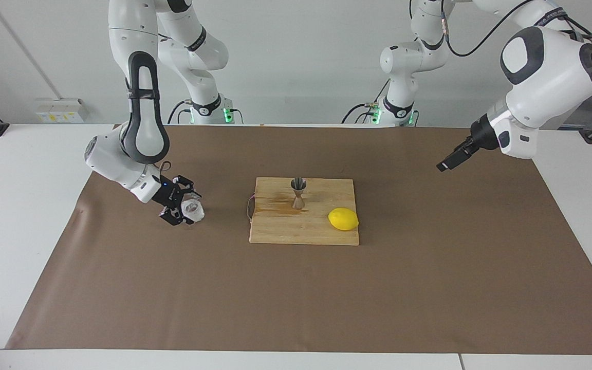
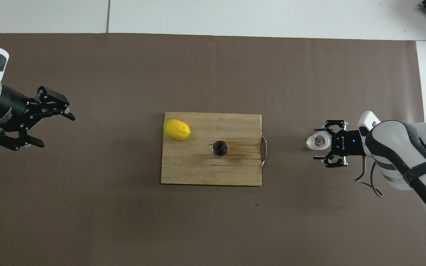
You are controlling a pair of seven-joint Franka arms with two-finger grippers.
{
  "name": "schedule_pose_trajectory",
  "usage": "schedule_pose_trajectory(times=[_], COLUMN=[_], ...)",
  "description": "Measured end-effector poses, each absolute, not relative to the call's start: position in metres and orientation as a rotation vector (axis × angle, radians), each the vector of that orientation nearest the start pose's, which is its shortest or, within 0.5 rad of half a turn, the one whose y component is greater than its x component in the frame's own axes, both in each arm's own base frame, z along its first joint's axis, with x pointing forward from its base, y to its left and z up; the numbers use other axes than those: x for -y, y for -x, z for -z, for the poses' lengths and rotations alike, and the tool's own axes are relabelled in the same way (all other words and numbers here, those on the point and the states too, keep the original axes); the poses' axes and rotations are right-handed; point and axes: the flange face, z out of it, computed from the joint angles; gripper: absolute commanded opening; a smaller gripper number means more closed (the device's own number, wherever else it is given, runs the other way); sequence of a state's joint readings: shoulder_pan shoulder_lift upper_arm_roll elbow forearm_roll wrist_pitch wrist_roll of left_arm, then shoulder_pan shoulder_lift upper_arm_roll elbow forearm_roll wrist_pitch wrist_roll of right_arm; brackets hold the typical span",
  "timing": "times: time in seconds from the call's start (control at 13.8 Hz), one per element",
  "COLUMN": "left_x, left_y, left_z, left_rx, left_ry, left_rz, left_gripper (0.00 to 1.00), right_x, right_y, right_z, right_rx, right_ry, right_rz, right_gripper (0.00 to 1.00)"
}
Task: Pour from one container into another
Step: 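Withdraw the left gripper while the right gripper approaches the white cup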
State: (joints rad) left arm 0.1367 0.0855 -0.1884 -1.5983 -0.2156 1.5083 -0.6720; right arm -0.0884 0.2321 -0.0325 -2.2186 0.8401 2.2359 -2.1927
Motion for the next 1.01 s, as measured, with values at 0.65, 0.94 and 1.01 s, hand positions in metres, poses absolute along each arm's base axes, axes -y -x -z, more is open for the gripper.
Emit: schedule_pose_trajectory(times=[0.65,0.94,1.01], left_x=[0.030,0.022,0.021], left_y=[-0.573,-0.579,-0.582], left_z=[-0.635,-0.630,-0.626], left_rx=[0.153,-0.072,-0.081], left_ry=[3.172,3.147,3.147], left_rz=[-0.093,-0.071,-0.077], left_gripper=[1.00,1.00,1.00], right_x=[0.043,0.043,0.043], right_y=[-0.533,-0.533,-0.533], right_z=[-0.261,-0.261,-0.261], right_rx=[1.786,1.786,1.786], right_ry=[1.995,1.995,1.995], right_rz=[0.633,0.633,0.633], right_gripper=[0.78,0.48,0.42])
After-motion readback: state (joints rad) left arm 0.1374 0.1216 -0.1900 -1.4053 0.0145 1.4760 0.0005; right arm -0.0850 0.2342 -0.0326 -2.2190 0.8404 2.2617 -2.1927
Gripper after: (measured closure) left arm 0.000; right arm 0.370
